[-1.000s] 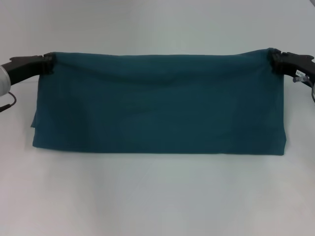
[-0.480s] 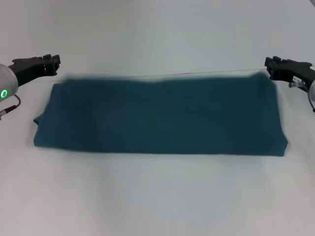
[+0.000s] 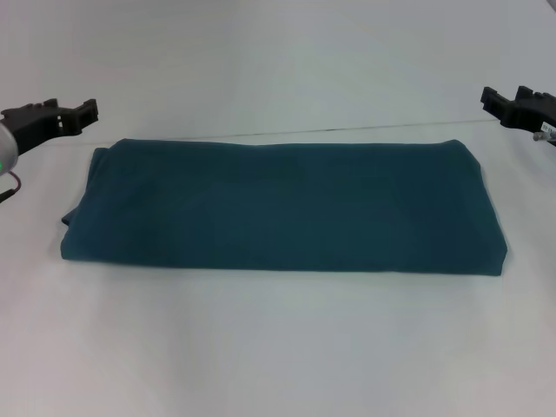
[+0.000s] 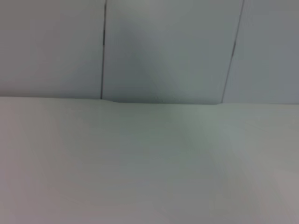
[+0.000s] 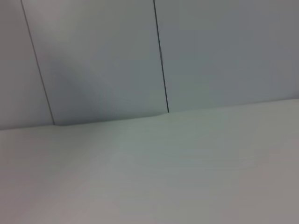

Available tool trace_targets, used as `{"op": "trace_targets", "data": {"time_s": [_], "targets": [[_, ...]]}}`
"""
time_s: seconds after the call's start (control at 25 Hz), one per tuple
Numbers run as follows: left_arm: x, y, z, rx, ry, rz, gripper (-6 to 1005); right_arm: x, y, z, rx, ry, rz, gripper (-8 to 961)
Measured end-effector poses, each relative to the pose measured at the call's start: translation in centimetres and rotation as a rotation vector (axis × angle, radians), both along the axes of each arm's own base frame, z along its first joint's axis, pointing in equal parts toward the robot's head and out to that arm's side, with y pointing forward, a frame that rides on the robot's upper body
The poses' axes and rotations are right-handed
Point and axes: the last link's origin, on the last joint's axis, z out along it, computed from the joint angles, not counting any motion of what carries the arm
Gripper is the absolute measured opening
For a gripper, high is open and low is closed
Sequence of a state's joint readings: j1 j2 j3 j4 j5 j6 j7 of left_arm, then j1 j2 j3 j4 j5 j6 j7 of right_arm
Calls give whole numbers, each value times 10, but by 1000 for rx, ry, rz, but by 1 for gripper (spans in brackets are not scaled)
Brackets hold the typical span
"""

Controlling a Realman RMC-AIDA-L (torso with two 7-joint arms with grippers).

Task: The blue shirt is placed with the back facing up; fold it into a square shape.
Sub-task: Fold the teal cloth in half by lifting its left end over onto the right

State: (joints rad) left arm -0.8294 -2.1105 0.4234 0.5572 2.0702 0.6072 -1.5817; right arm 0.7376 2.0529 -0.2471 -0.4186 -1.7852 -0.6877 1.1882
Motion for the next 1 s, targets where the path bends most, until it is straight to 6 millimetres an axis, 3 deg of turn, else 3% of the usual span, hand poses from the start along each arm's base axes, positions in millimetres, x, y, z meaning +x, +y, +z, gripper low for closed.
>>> {"op": "trace_targets", "data": {"time_s": [0.16, 0.28, 0.56, 1.0], "targets": [[-7, -7, 4, -13, -32, -1, 635, 1, -3, 2, -23, 45, 7, 605], [-11, -18, 9, -61, -83, -18, 691, 3, -9, 4, -73, 86, 23, 830], [-27, -54, 22, -167, -172, -9, 822, 9, -32, 11, -255, 180, 47, 903], [-62, -82, 23, -193, -161, 106, 817, 16, -69, 28, -410, 313, -6, 945]]}}
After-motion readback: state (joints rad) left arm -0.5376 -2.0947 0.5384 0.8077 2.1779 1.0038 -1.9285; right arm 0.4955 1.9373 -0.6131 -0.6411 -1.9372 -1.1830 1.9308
